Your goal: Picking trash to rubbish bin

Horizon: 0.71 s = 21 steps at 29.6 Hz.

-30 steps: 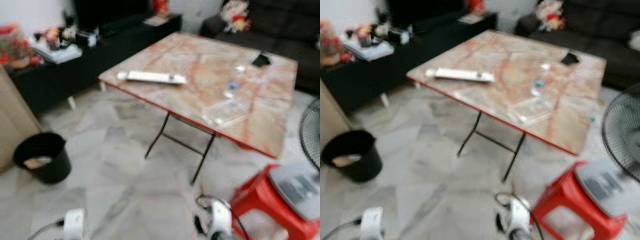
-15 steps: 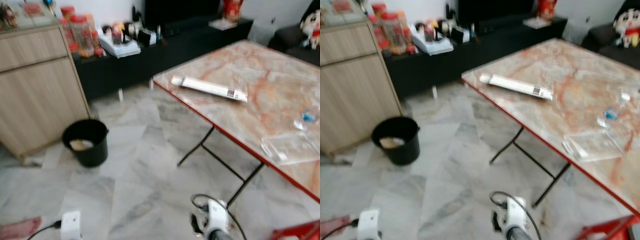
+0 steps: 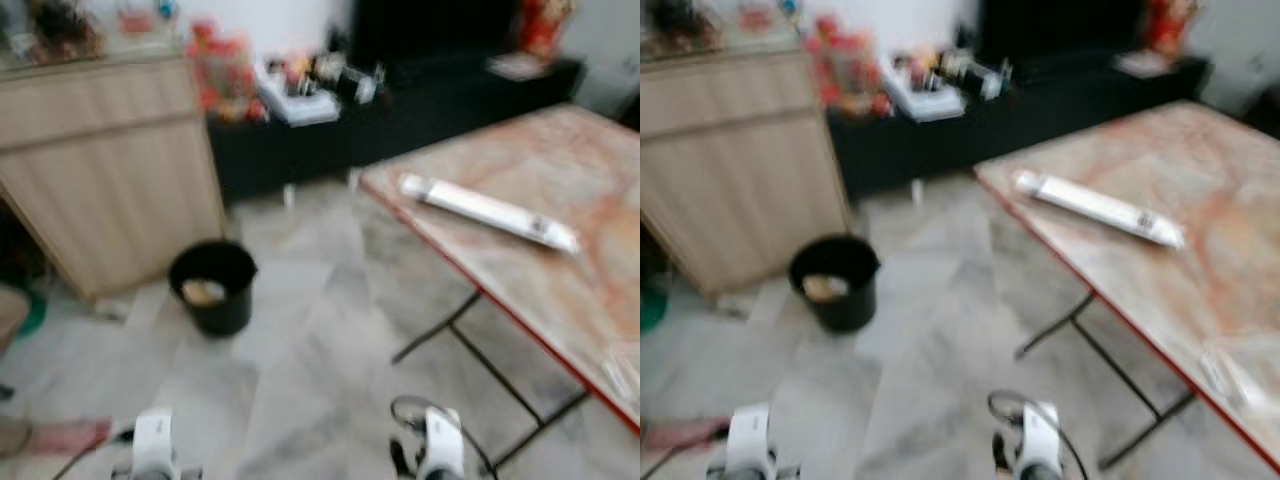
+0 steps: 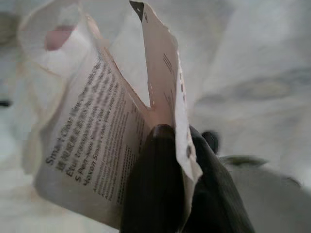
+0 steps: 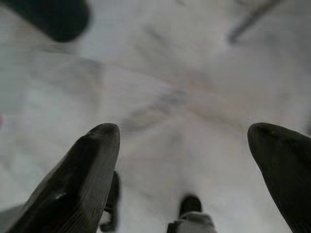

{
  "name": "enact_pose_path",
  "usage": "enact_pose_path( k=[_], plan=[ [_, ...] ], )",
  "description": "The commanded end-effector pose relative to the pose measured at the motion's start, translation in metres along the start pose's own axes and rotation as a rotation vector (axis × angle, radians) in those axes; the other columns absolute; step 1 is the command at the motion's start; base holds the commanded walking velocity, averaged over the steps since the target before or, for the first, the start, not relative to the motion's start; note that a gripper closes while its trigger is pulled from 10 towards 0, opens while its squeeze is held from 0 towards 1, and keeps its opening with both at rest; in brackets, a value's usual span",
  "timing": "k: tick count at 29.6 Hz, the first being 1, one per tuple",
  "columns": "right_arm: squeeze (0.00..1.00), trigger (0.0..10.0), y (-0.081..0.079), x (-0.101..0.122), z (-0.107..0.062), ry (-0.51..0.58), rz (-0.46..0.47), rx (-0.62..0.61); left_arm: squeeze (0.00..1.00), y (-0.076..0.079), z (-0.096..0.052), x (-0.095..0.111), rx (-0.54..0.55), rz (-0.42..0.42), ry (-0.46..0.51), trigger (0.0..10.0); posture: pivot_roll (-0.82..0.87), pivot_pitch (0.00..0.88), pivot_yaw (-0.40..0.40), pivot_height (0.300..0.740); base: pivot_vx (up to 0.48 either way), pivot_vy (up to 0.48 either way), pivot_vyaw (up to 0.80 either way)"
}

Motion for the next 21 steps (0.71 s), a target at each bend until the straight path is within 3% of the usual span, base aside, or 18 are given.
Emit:
enact_pose_path(
  k=[1,7,21],
  plan=[
    [0.00,10.0,0.0110,-0.0076,-0.0024,-0.021,-0.003,-0.025,0.00,0.0071,0.0007,0.0035,-0.014,-0.012,0.010,10.0,0.05,0.041,-0.022,0.740,0.281,0.000,0.80],
    [0.00,10.0,0.0105,-0.0086,-0.0025,-0.026,0.001,-0.026,0.00,0.0065,0.0008,0.0040,-0.014,-0.011,0.011,10.0,0.05,0.042,-0.019,0.740,0.282,0.000,0.75],
    [0.00,10.0,0.0103,-0.0081,-0.0023,-0.026,0.004,-0.027,0.00,0.0051,0.0006,0.0034,-0.010,-0.015,0.011,10.0,0.06,0.050,-0.024,0.740,0.279,0.000,0.00]
  ],
)
Point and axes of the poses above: a point about 5 cm out from each wrist's last joint towards the gripper, its own z axis pointing out of the wrist towards the gripper, its own x axis along the axis of the wrist's last joint, y = z × x, the point moved 4 cm from there along z, pointing out of the wrist towards the gripper, and after that the axes turned 9 degrees about -z, right-handed, at the moved point
